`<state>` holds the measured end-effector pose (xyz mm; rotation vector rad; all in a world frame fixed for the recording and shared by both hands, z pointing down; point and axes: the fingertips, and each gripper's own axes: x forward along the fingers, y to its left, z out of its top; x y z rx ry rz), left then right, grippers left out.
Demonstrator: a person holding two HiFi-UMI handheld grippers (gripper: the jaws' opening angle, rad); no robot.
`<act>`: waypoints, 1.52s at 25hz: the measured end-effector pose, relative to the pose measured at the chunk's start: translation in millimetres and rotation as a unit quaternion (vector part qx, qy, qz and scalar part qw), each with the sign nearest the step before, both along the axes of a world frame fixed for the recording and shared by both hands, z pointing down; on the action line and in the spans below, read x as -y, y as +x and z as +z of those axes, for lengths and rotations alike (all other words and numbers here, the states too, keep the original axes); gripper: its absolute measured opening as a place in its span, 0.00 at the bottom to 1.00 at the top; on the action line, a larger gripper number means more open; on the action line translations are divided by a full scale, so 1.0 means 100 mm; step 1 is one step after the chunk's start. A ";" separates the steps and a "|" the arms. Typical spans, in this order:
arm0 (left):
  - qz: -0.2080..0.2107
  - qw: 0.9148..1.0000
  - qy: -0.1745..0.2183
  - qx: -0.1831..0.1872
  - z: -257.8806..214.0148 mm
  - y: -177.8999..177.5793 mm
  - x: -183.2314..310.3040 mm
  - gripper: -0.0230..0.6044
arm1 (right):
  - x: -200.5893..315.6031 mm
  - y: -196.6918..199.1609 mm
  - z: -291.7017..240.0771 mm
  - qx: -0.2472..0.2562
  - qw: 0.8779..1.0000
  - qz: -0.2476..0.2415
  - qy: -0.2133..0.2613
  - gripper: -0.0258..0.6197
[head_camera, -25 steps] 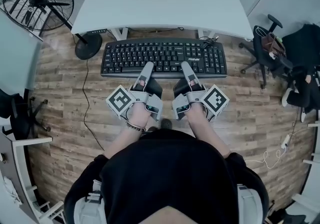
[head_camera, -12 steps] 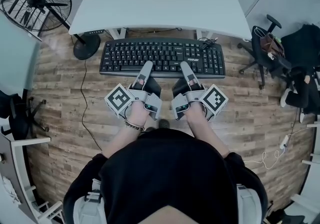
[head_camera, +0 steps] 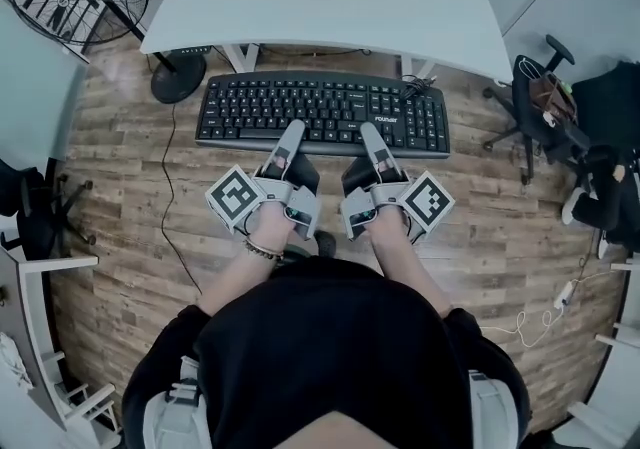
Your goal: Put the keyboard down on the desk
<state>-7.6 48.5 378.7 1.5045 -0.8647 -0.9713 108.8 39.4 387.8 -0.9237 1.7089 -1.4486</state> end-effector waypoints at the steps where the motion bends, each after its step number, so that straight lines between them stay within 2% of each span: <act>1: -0.002 1.000 0.000 0.001 0.00 -0.01 0.00 0.19 | 0.01 -0.01 0.00 0.002 1.000 -0.001 -0.001 0.18; 6: -0.012 1.000 -0.002 -0.002 0.01 -0.10 0.11 0.19 | 0.15 -0.10 -0.02 -0.005 1.000 -0.011 0.004 0.18; 13: -0.005 1.000 0.006 -0.004 0.00 -0.18 0.41 0.19 | 0.43 -0.18 -0.02 -0.007 1.000 -0.005 0.003 0.18; 38: 0.023 1.000 0.000 -0.002 0.06 -0.29 1.83 0.19 | 1.77 -0.29 0.05 -0.008 1.000 0.024 -0.001 0.19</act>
